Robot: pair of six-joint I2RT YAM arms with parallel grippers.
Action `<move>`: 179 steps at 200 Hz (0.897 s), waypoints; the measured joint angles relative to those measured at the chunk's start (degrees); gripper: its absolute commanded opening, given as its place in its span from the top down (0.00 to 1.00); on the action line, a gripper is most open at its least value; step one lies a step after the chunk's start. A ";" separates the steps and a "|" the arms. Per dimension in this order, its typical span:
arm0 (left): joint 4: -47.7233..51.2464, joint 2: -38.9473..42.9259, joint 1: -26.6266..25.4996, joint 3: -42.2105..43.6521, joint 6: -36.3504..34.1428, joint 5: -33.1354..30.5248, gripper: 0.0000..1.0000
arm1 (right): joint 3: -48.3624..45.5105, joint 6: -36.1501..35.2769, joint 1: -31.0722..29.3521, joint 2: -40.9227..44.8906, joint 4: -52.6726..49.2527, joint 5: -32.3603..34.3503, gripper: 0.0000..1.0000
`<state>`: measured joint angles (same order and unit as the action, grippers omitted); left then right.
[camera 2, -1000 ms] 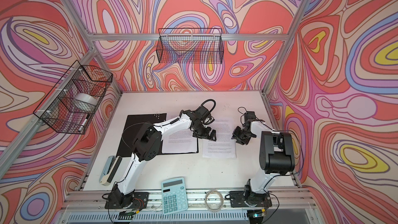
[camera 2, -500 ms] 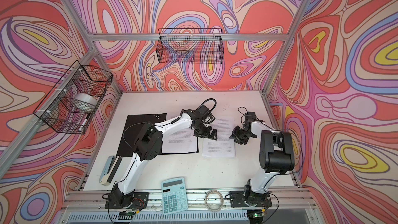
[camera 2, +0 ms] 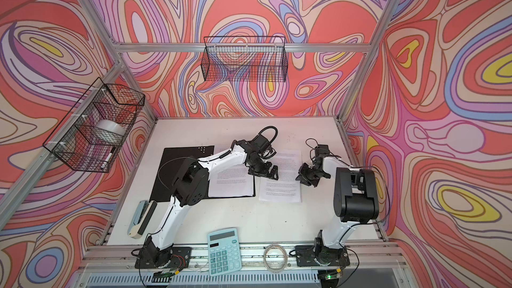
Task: Put the files into the folder
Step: 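Lift the pinched sheet upright with right gripper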
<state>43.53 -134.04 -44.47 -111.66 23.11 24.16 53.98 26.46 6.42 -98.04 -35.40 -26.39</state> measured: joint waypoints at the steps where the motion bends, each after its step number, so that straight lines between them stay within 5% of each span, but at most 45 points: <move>1: 0.00 0.00 0.00 0.00 -0.02 0.00 0.00 | 0.00 0.02 0.00 0.02 0.02 -0.02 0.90; 36: 0.79 0.00 0.22 -0.52 -1.62 -0.22 0.00 | 0.02 -0.59 0.00 0.20 -0.11 0.46 1.00; 82: 5.09 0.94 0.28 -9.38 -7.91 -3.48 0.00 | 0.35 -2.40 0.00 2.62 -0.57 -0.96 1.00; 124: 6.58 11.28 2.27 -11.50 -14.08 -11.02 0.00 | 4.74 -3.96 0.00 6.56 -2.19 -5.62 1.00; 179: 6.03 25.46 11.23 -9.01 -16.81 -17.62 0.00 | 16.41 -5.44 0.00 8.98 -5.55 -11.52 1.00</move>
<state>49.56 -108.57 -33.23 -120.66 6.31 6.55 70.39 21.02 6.42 -89.06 -40.95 -37.91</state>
